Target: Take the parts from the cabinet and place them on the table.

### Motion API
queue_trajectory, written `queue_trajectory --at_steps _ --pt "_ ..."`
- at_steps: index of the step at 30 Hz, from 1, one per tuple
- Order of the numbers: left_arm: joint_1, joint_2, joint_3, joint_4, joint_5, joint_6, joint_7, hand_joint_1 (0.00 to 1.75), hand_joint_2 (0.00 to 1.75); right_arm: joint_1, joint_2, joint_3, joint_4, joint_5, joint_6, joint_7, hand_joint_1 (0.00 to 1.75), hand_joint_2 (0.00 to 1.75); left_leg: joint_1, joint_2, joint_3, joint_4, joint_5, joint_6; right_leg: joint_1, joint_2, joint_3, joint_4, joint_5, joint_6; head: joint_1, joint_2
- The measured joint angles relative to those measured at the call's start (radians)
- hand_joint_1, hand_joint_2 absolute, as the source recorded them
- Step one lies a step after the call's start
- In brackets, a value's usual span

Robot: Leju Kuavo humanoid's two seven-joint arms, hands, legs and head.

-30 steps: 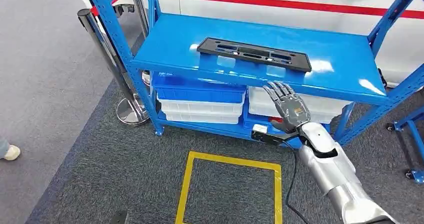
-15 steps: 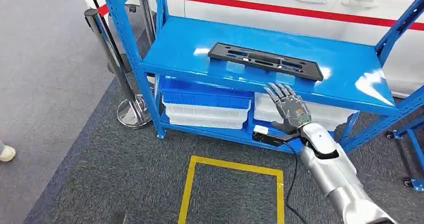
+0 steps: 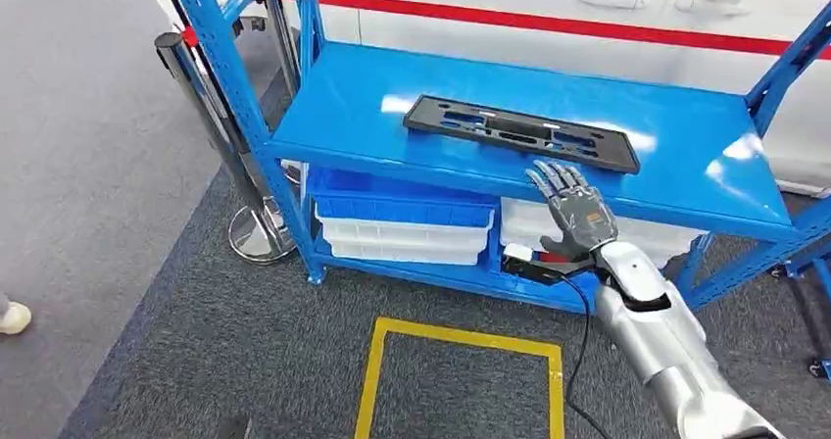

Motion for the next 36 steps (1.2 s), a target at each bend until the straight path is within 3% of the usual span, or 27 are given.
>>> queue_trajectory --at_steps 2,3,4,5,6,8,9,10,13,15,18,19,20,21,23,24,25,26,28,29,30,32,33,34,35,36 --pt "0.001 0.000 0.000 0.000 0.000 0.000 0.000 0.00 0.00 0.002 0.001 0.000 0.000 0.000 0.000 0.000 0.00 1.75 0.010 0.000 -0.098 0.149 -0.065 -0.011 0.000 0.000 0.014 0.000 -0.016 0.000 0.000 0.000" --pt "0.003 0.000 0.000 0.000 0.000 0.000 0.000 0.00 0.00 0.004 0.001 0.000 0.000 0.000 0.000 0.000 0.00 1.75 0.013 0.001 -0.136 0.195 -0.088 -0.015 -0.001 0.000 0.022 0.000 -0.023 0.001 0.000 0.000" --pt "0.006 0.000 0.000 0.000 0.000 0.000 0.000 0.00 0.00 0.007 0.001 0.000 0.000 0.000 0.000 0.000 0.00 1.75 0.017 0.001 -0.156 0.199 -0.082 -0.021 -0.002 0.001 0.035 0.001 -0.033 0.004 0.000 0.000" --pt "0.006 0.000 0.000 0.000 0.000 0.000 0.000 0.00 0.00 0.010 0.001 0.000 0.000 0.000 0.000 0.000 0.00 1.75 0.021 0.001 -0.153 0.159 -0.050 -0.026 -0.004 0.002 0.048 0.001 -0.043 0.006 0.000 0.000" --pt "0.006 0.000 0.001 0.000 0.000 0.000 0.000 0.00 0.00 0.010 0.001 0.000 0.000 0.000 0.000 0.000 0.00 1.75 0.023 0.001 -0.130 0.073 0.012 -0.030 -0.007 0.002 0.064 0.001 -0.055 0.011 0.000 0.000" --pt "0.008 0.000 0.001 0.000 0.000 0.000 0.000 0.00 0.00 0.010 0.002 0.000 0.000 0.000 0.001 0.000 0.00 1.75 0.024 0.004 -0.087 -0.094 0.142 -0.025 -0.009 0.001 0.085 0.000 -0.078 0.022 0.000 0.000" --pt "0.006 0.000 0.001 0.001 0.000 -0.001 0.001 0.00 0.00 0.010 0.003 0.000 0.001 0.001 0.001 0.000 0.00 1.75 0.016 0.004 -0.091 -0.102 0.110 -0.019 -0.008 0.002 0.090 0.005 -0.082 0.029 0.000 0.000" --pt "0.004 0.001 0.001 0.001 0.000 -0.001 0.001 0.00 0.00 0.008 0.003 0.000 0.001 0.002 0.001 0.000 0.00 1.75 0.014 0.002 -0.087 -0.099 0.113 -0.005 -0.008 0.003 0.084 0.001 -0.086 0.036 0.000 0.000" --pt "0.006 0.001 0.002 0.001 0.000 -0.002 0.001 0.00 0.00 0.008 0.007 0.001 0.001 0.004 0.002 0.003 0.00 1.75 0.014 -0.001 -0.068 -0.111 0.114 0.017 -0.011 0.002 0.098 0.005 -0.087 0.052 0.000 0.000" --pt "0.004 0.001 0.002 0.001 0.000 -0.002 0.001 0.00 0.00 0.004 0.010 0.001 0.002 0.007 0.003 0.006 0.00 1.75 0.016 -0.001 -0.049 -0.119 0.109 0.026 -0.012 0.000 0.057 0.093 -0.092 0.054 0.000 0.000" --pt "0.003 0.001 0.002 0.001 0.003 0.001 0.009 0.00 0.00 0.004 0.012 0.002 0.009 0.018 0.010 0.009 0.00 1.75 0.013 -0.003 -0.033 -0.119 0.091 0.034 -0.010 0.000 -0.092 0.302 -0.190 0.061 0.001 0.000" --pt "0.004 0.001 0.002 0.001 0.004 0.004 0.016 0.00 0.00 0.004 0.014 0.002 0.013 0.020 0.011 0.009 0.00 1.75 0.011 -0.005 -0.026 -0.118 0.083 0.034 -0.010 0.000 -0.119 0.316 -0.195 0.061 0.000 0.000" --pt "0.005 0.001 0.002 0.001 0.005 0.006 0.022 0.00 0.00 0.004 0.016 0.003 0.016 0.021 0.013 0.009 0.00 1.75 0.010 -0.006 -0.017 -0.117 0.077 0.034 -0.010 0.000 -0.123 0.295 -0.174 0.058 0.000 0.000" --pt "0.006 0.000 0.003 0.001 0.008 0.009 0.029 0.00 0.00 0.003 0.018 0.003 0.018 0.023 0.016 0.010 0.00 1.75 0.008 -0.008 -0.003 -0.117 0.066 0.033 -0.009 0.000 -0.105 0.224 -0.111 0.054 0.001 0.000" --pt "0.006 -0.001 0.003 0.001 0.012 0.009 0.034 0.00 0.00 -0.002 0.020 0.004 0.022 0.024 0.016 0.009 0.00 1.75 0.006 -0.009 0.019 -0.118 0.049 0.030 -0.004 0.000 -0.047 0.045 0.033 0.036 0.001 0.000" --pt "0.006 -0.004 0.004 0.003 0.012 0.009 0.036 0.00 0.00 -0.006 0.022 0.004 0.026 0.026 0.016 0.010 0.00 1.75 0.003 -0.010 0.026 -0.114 0.045 0.027 0.004 -0.001 -0.050 0.029 0.019 0.031 0.000 0.000" --pt "0.003 -0.003 0.005 0.003 0.012 0.009 0.034 0.00 0.00 -0.012 0.023 0.005 0.029 0.028 0.018 0.010 0.00 1.75 0.005 -0.013 0.014 -0.116 0.043 0.022 0.008 -0.001 -0.048 0.012 0.007 0.028 0.004 0.000" --pt "0.002 -0.003 0.005 0.003 0.013 0.009 0.031 0.00 0.00 -0.011 0.024 0.005 0.030 0.029 0.018 0.011 0.00 1.75 0.005 -0.013 0.015 -0.116 0.038 0.015 0.010 0.000 -0.049 0.015 0.028 0.025 0.004 0.000" --pt "0.006 -0.003 0.005 0.003 0.011 0.007 0.027 0.00 0.00 -0.012 0.027 0.005 0.032 0.031 0.017 0.012 0.00 1.75 0.000 -0.012 0.026 -0.108 0.041 0.004 0.002 0.001 -0.036 0.008 0.022 0.014 0.003 0.000" --pt "0.006 -0.003 0.005 0.003 0.011 0.007 0.024 0.00 0.00 -0.013 0.031 0.005 0.032 0.032 0.017 0.013 0.00 1.75 0.003 -0.009 0.022 -0.096 0.027 0.000 -0.001 -0.002 -0.025 0.002 0.022 0.012 0.004 0.000" --pt "0.003 -0.003 0.005 0.003 0.010 0.007 0.021 0.00 0.00 -0.016 0.031 0.005 0.032 0.033 0.017 0.017 0.00 1.75 0.003 -0.007 0.007 -0.058 0.004 -0.004 -0.002 -0.002 -0.019 0.000 0.019 0.006 0.004 0.000" --pt "0.002 -0.003 0.005 0.003 0.009 0.006 0.017 0.00 0.00 -0.017 0.037 0.005 0.032 0.034 0.018 0.018 0.00 1.75 0.010 -0.005 -0.065 0.077 -0.063 -0.012 0.000 -0.003 -0.016 0.001 0.015 -0.001 0.004 0.000" --pt "0.004 -0.003 0.005 0.003 0.007 0.006 0.016 0.00 0.00 -0.016 0.040 0.005 0.032 0.035 0.019 0.018 0.00 1.75 0.013 -0.004 -0.115 0.164 -0.095 -0.019 0.001 -0.003 -0.016 0.001 0.013 -0.002 0.004 0.000" --pt "0.006 -0.003 0.005 0.003 0.008 0.006 0.016 0.00 0.00 -0.015 0.042 0.005 0.033 0.037 0.019 0.018 0.00 1.75 0.014 -0.003 -0.139 0.196 -0.098 -0.023 0.001 -0.003 -0.016 0.002 0.011 -0.002 0.004 0.000" --pt "0.008 -0.003 0.005 0.003 0.008 0.006 0.016 0.00 0.00 -0.015 0.043 0.005 0.034 0.038 0.020 0.018 0.00 1.75 0.016 -0.002 -0.140 0.180 -0.077 -0.024 0.001 -0.001 -0.015 0.003 0.010 -0.001 0.004 0.000" --pt "0.007 -0.003 0.005 0.003 0.009 0.007 0.016 0.00 0.00 -0.015 0.044 0.005 0.034 0.039 0.020 0.018 0.00 1.75 0.018 -0.001 -0.117 0.114 -0.032 -0.023 0.001 0.000 -0.014 0.005 0.008 0.001 0.004 0.000"
